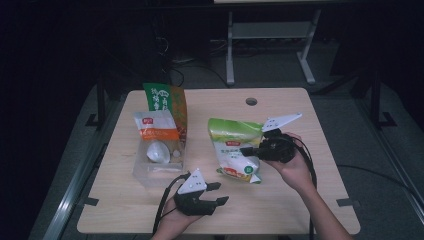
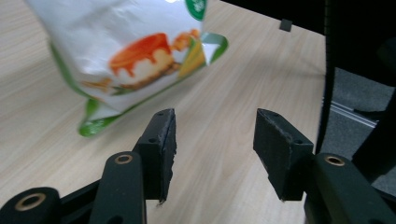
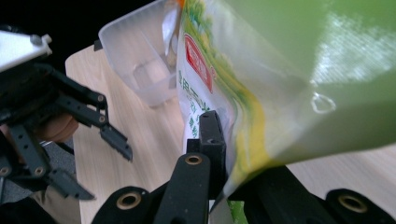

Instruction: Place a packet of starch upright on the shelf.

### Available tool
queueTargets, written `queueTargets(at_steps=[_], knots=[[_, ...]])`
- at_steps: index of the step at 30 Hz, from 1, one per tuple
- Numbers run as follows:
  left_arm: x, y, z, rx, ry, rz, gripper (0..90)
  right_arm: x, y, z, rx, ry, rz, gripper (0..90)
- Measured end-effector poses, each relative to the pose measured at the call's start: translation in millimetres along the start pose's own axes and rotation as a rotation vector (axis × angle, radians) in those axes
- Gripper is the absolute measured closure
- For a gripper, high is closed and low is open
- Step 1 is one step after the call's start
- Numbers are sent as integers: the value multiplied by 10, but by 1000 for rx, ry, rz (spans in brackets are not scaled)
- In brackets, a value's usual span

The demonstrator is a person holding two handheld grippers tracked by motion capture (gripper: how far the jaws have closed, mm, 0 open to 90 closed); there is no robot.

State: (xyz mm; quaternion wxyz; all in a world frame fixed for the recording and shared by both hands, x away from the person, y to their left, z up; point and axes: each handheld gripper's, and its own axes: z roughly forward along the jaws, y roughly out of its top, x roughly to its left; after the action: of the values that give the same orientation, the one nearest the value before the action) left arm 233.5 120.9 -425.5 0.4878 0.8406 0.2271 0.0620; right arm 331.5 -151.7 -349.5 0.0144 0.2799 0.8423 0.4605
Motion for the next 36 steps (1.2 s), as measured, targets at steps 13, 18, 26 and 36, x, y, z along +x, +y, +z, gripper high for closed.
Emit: queueTargets(at_steps=[13, 18, 26, 36], knots=[[-98, -79, -63, 8, -34, 13, 433, 109, 327, 97, 3, 26, -44, 889], [-128, -113, -67, 16, -45, 29, 416, 150, 437, 128, -2, 37, -59, 890], [-147, -122, -56, 11, -43, 42, 403, 220, 627, 181, -5, 52, -84, 890], [-162, -117, -68, 8, -42, 29, 400, 262, 776, 248, -6, 66, -124, 891]])
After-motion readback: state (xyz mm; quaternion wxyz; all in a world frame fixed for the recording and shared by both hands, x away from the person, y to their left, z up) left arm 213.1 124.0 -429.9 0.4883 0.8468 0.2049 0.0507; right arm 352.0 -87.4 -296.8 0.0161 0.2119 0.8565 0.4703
